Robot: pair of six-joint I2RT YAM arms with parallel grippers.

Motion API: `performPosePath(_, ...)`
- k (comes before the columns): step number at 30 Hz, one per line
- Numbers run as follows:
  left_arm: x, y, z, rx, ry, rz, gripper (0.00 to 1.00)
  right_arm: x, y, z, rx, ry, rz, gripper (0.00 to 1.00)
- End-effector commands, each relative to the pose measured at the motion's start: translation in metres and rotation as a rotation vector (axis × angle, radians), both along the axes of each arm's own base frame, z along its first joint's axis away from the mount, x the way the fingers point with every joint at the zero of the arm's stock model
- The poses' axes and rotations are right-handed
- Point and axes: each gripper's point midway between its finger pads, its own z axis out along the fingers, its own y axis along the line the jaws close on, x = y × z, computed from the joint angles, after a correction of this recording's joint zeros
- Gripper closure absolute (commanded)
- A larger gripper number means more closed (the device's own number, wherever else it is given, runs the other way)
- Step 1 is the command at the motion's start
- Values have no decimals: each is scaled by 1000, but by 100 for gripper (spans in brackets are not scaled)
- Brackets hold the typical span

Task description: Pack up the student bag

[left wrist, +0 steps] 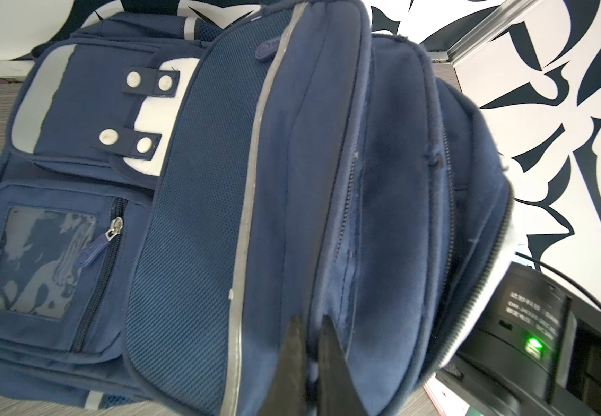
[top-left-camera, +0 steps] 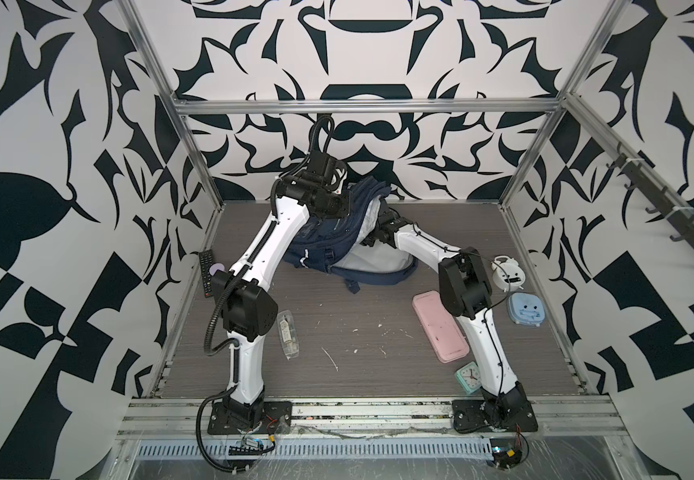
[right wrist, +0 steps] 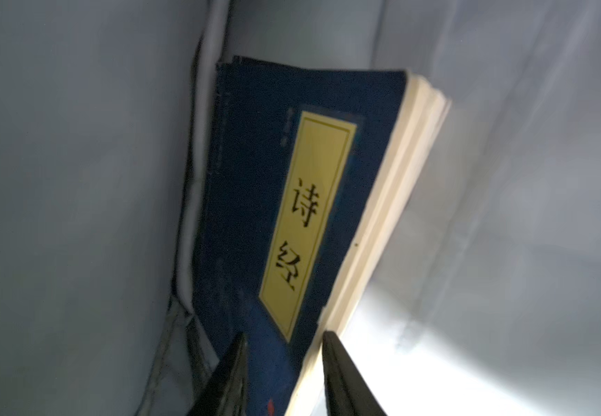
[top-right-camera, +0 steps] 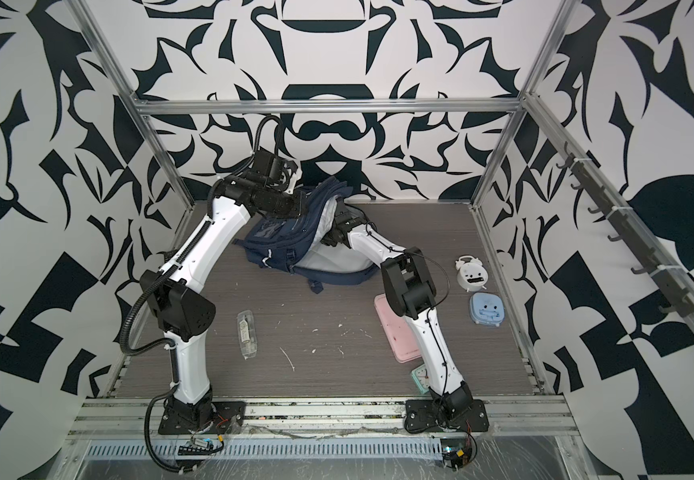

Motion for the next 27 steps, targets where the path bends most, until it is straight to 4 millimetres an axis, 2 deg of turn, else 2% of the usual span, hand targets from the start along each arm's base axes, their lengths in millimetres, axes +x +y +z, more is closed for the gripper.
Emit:
performPosePath(1,-8,-2,38,-77,-76,-18,100,10,16,38,126,-80,30,63)
performPosePath(6,-6,-4,30,-75,-62,-17,100,1,5,38,135,-84,32,62)
performPosePath(10,-6,-5,25,-78,-52,-15,100,-14,-17,43,119,-90,28,57)
performPosePath(16,-5,-10,5,-90,-2,-14,100,-53,-59,32,34,-73,18,56)
performPosePath(23,-7,-30,-21,-92,35,-40,100,-108,-116,15,-164,-62,11,57)
performPosePath(27,-13,-43,-40,-78,71,-59,100,-138,-143,16,-229,-59,8,57)
